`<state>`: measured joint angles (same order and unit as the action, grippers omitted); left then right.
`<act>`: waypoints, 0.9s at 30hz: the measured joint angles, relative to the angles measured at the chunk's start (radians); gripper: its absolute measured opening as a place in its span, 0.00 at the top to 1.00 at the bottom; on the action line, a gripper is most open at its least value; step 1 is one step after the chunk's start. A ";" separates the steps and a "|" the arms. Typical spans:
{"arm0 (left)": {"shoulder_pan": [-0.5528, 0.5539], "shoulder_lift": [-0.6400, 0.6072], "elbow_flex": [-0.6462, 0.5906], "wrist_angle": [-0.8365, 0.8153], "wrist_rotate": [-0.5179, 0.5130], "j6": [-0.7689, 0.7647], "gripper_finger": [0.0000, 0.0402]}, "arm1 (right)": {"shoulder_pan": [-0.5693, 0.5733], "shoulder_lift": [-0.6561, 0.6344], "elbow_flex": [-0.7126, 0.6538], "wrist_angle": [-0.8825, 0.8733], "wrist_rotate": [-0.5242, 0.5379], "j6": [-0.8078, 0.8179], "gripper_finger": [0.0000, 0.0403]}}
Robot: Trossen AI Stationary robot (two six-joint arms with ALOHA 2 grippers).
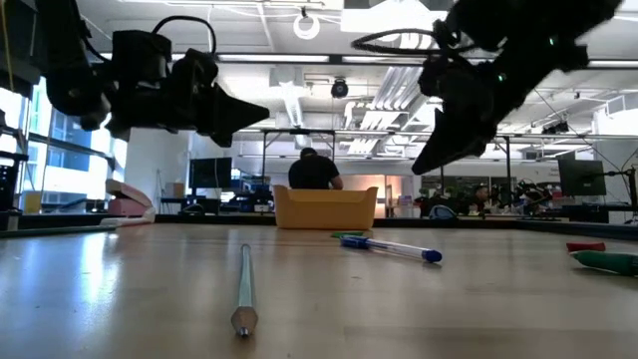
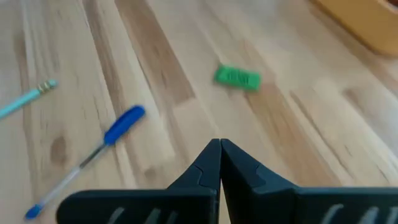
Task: Sort crayons/erasers/pens/pencils in bins
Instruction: Put the dark orange eraser into the white bin
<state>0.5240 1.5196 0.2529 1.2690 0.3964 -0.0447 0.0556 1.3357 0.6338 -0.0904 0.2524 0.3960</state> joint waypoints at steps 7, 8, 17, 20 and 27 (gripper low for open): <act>-0.001 0.000 -0.012 -0.001 0.036 0.004 1.00 | 0.065 0.000 0.228 -0.565 -0.108 0.153 0.97; -0.001 0.000 -0.012 -0.001 0.041 0.006 1.00 | 0.079 0.000 0.246 -0.627 -0.129 0.166 0.95; -0.002 0.000 -0.012 -0.016 0.042 0.011 1.00 | 0.192 0.000 0.207 -0.762 -0.244 0.144 0.65; -0.002 0.000 -0.012 -0.016 0.043 0.011 1.00 | 0.199 0.000 0.179 -0.761 -0.244 0.095 0.56; -0.002 0.000 -0.012 -0.016 0.043 0.006 1.00 | 0.161 0.001 0.133 -0.709 -0.247 -0.147 0.52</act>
<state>0.5217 1.5200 0.2409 1.2533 0.4396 -0.0391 0.2170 1.3365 0.7670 -0.7997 0.0058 0.2489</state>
